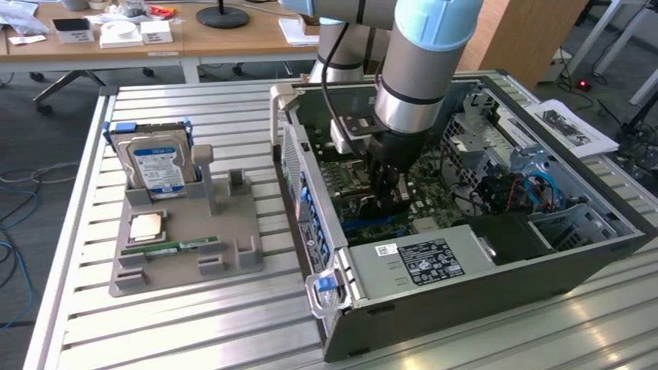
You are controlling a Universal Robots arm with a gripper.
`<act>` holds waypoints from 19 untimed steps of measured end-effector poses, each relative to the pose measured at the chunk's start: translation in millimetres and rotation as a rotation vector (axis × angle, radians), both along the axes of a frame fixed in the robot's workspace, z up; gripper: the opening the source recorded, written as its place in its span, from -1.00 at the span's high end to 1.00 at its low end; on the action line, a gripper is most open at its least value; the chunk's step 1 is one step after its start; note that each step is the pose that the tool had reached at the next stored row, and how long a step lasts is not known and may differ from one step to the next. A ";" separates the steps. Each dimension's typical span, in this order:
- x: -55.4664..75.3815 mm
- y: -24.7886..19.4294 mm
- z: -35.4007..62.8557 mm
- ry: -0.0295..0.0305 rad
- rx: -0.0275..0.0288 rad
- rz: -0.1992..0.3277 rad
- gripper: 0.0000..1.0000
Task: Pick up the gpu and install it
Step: 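Insert the gpu into the slot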
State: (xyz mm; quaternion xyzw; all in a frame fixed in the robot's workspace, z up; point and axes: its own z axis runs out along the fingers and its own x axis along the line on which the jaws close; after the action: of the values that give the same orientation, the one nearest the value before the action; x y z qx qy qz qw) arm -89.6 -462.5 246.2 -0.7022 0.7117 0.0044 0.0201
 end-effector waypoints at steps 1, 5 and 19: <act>0.0 0.0 -0.2 -0.0002 0.0004 0.000 0.46; 0.0 -0.1 0.3 -0.0005 0.0011 0.000 0.46; 0.1 -0.4 3.7 -0.0005 0.0008 -0.002 0.46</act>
State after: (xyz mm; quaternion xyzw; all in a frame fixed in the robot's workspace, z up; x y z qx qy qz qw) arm -89.5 -462.9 249.9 -0.7015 0.7123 0.0045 0.0205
